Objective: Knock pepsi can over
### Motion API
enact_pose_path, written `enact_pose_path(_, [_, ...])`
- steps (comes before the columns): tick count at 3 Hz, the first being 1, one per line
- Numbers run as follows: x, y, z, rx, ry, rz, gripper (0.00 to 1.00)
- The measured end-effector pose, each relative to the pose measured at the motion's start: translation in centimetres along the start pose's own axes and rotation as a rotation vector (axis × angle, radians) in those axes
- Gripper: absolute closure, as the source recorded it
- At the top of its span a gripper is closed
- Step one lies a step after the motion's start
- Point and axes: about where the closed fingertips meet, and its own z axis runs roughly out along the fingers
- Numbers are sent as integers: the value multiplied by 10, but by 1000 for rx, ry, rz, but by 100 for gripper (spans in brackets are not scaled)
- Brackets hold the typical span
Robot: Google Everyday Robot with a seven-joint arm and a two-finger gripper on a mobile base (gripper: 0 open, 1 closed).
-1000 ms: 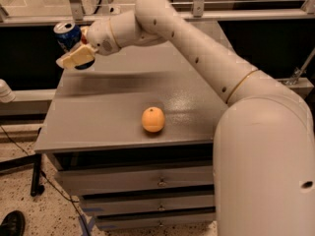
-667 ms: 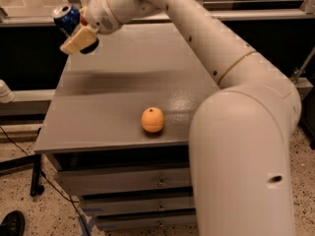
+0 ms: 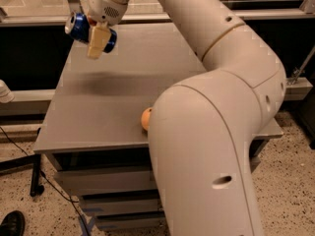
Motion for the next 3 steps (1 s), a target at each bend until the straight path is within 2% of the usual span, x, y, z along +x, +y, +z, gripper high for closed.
enact_pose_path(1, [37,37,3,-127,214,-40,100])
enact_pose_path(2, [70,60,1,-189,368,-52,100])
enact_pose_path(3, [89,80,4,-215,424,-34,83])
